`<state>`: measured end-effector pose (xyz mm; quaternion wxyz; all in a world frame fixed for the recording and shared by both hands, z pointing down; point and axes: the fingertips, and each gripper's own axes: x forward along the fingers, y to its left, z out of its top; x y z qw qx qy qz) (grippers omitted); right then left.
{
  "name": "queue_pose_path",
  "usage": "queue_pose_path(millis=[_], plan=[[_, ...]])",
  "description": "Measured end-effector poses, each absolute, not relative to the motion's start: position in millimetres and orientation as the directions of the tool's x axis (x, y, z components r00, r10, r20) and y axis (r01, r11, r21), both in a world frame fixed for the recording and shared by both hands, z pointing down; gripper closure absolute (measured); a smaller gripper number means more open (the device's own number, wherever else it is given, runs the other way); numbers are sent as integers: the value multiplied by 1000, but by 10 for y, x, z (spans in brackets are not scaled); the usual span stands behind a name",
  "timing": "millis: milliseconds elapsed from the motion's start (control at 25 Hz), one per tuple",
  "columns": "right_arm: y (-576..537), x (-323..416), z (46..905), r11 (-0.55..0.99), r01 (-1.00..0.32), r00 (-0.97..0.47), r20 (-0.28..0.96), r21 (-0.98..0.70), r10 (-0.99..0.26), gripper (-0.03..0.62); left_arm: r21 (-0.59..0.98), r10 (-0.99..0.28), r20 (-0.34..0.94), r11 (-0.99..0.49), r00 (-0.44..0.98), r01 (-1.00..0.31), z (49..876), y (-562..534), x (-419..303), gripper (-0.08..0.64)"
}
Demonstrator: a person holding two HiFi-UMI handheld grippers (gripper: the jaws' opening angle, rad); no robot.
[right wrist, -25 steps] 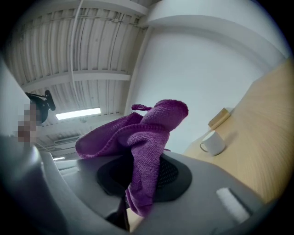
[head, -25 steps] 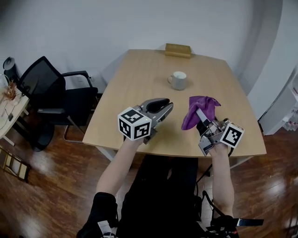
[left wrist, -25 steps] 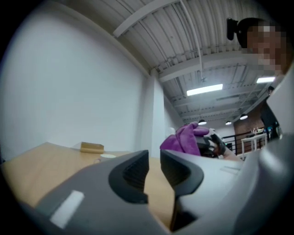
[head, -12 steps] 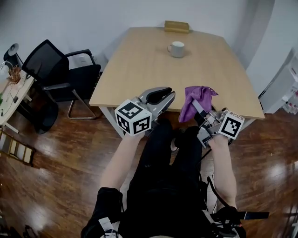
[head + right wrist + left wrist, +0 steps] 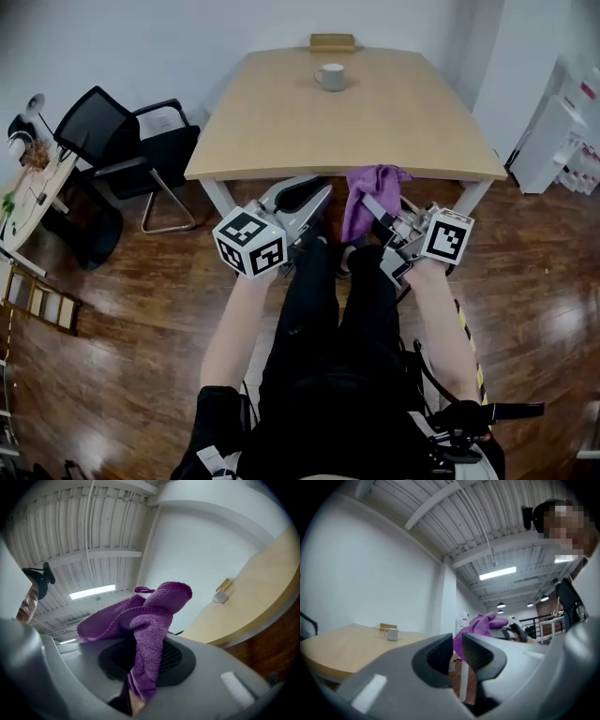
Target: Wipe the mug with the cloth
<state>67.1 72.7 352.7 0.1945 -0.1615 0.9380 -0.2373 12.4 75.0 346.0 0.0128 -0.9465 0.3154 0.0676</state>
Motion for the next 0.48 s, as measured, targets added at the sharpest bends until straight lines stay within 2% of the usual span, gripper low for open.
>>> queue_pose_path(millis=[160, 480], plan=[[1153, 728, 3671, 832, -234, -871, -272, -503, -410, 513, 2, -604, -152, -791, 782, -611, 3490, 1238, 133, 477], [1390, 687, 3390, 809, -222, -879, -247, -544, -407, 514, 28, -629, -142, -774, 764, -633, 3101, 1500, 107, 480]])
